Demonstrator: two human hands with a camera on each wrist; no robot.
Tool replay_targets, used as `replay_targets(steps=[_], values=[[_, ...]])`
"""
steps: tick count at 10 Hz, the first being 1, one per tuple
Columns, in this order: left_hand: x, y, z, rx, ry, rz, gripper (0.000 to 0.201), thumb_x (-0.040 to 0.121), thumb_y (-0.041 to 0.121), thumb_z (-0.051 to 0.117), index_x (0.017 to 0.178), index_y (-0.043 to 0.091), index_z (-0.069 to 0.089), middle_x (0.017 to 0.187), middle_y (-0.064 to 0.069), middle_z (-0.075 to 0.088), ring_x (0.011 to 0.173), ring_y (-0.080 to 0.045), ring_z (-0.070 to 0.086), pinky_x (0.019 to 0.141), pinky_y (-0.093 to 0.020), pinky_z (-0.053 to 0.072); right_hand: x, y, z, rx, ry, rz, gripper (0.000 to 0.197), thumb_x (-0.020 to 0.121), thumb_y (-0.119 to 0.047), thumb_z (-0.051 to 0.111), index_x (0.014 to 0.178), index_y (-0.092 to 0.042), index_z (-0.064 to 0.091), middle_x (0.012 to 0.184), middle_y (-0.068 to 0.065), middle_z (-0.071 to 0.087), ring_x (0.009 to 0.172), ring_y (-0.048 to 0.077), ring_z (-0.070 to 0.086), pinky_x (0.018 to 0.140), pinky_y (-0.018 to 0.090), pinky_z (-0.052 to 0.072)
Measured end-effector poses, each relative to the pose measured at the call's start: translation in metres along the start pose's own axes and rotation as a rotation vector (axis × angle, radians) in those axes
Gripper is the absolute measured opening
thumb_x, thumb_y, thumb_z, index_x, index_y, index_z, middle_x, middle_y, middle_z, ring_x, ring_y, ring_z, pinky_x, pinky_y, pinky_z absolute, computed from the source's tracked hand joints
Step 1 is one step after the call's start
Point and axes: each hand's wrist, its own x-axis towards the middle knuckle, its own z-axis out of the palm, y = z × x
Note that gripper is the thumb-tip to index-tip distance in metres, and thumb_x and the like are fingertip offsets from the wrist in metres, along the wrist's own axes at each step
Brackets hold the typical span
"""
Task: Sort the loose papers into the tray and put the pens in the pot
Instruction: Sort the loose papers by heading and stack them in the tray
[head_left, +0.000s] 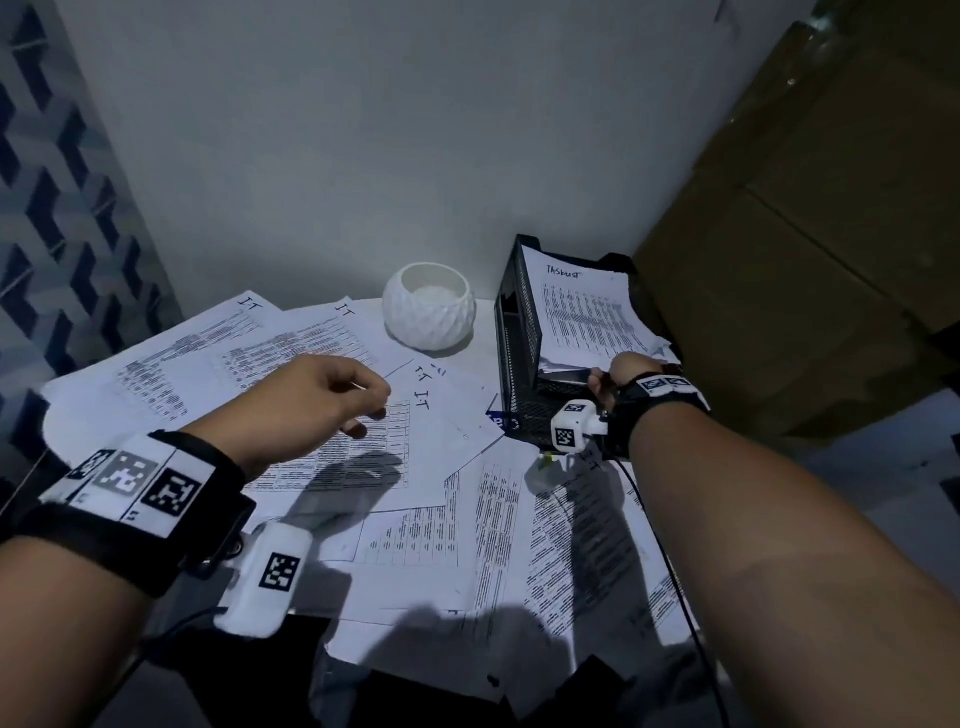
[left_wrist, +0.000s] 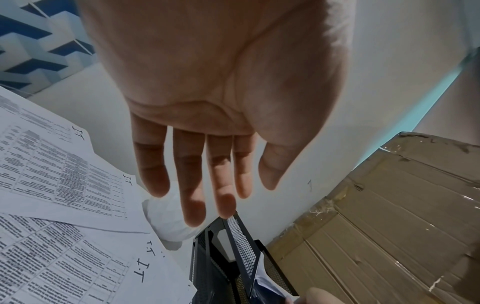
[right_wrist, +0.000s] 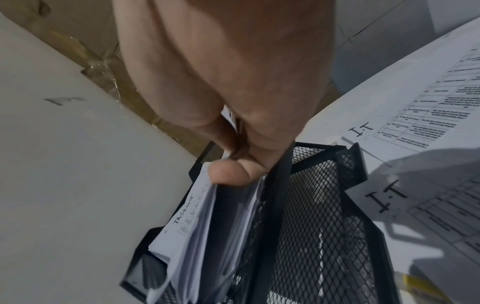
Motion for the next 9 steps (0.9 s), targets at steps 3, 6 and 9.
replay_targets(steps=[3, 6, 9], values=[[0.003, 0.0, 0.002, 0.048, -0.04, -0.017, 0.011, 0.097, 0.028, 0.069, 0.099, 0.021, 0.077, 0.091, 0.006, 0.08, 0.084, -0.02, 0.076, 0.074, -0.03, 0.05, -0.019, 0.007, 0.002, -0.393, -0.002, -0.188, 0.038, 0.108, -0.03, 0.045, 0.132, -0.004, 0.057, 0.119, 0.017, 0.065, 0.121, 0.032, 0.063, 0.093, 0.034, 0.054], [0.002, -0.001, 0.006, 0.076, -0.043, -0.022, 0.01, 0.097, 0.023, 0.068, 0.095, 0.021, 0.077, 0.09, 0.005, 0.08, 0.085, -0.023, 0.076, 0.081, -0.034, 0.054, -0.036, 0.099, -0.048, -1.169, 0.057, -0.287, 0.021, 0.101, -0.014, 0.05, 0.103, -0.01, 0.07, 0.109, 0.01, 0.074, 0.099, 0.026, 0.072, 0.08, 0.033, 0.056], [-0.014, -0.003, 0.009, 0.155, -0.053, 0.004, 0.008, 0.096, 0.023, 0.068, 0.095, 0.02, 0.076, 0.093, 0.001, 0.079, 0.074, -0.014, 0.071, 0.055, -0.021, 0.044, -0.086, 0.182, -0.067, -1.18, -0.162, -0.1, 0.036, 0.08, -0.031, 0.072, 0.106, -0.022, 0.049, 0.087, 0.008, 0.068, 0.071, 0.024, 0.064, 0.06, 0.025, 0.048]])
